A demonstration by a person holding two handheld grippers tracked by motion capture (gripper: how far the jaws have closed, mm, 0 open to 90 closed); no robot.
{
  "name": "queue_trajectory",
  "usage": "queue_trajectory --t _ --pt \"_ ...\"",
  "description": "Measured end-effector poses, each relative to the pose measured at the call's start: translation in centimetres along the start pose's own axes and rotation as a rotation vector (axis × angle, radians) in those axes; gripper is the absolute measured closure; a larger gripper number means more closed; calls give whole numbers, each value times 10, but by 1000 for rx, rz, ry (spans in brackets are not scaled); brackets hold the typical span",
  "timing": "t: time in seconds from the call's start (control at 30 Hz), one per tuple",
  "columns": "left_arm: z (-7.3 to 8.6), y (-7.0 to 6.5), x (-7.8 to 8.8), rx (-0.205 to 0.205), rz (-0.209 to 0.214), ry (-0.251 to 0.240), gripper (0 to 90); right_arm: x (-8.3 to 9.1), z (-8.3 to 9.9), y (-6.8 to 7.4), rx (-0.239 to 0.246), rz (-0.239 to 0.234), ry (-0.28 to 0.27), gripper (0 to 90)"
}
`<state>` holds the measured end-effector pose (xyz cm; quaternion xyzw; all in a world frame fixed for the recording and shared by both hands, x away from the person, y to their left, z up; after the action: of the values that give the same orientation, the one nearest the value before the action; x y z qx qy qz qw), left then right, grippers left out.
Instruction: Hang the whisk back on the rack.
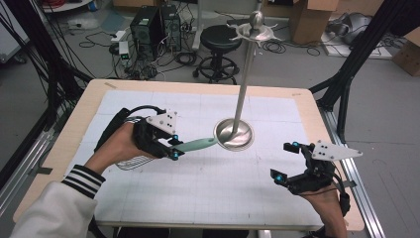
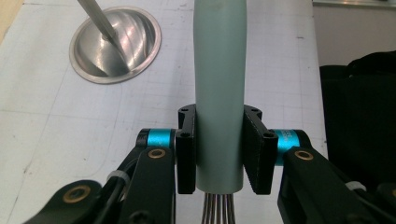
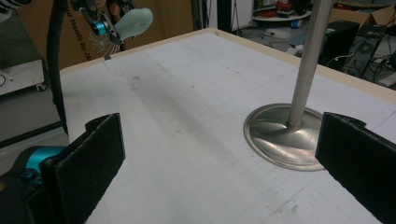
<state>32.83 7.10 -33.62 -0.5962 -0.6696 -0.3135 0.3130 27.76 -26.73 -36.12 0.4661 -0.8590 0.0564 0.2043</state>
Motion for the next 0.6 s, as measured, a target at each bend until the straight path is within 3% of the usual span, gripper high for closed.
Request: queue_trajectory --t 0.37,0.43,0.6 --pt "-9 10 22 40 -21 -93 694 0 0 -1 5 4 -1 1" --pt "-12 12 28 60 -34 -132 694 0 0 -1 4 4 0 1" --pt "-15 18 36 75 -61 -172 694 0 0 -1 2 3 0 1"
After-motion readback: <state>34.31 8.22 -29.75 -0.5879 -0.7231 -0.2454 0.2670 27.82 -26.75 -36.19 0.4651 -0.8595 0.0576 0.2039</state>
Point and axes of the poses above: each handheld gripper's, and its own axes: x roughly backward along the jaws, z roughly out of its underside, y roughly to its left, the point moved 6 cm from there along -x, roughly forward along the jaws, and after that the axes turned 4 degrees about y, right-handed, at the moved point
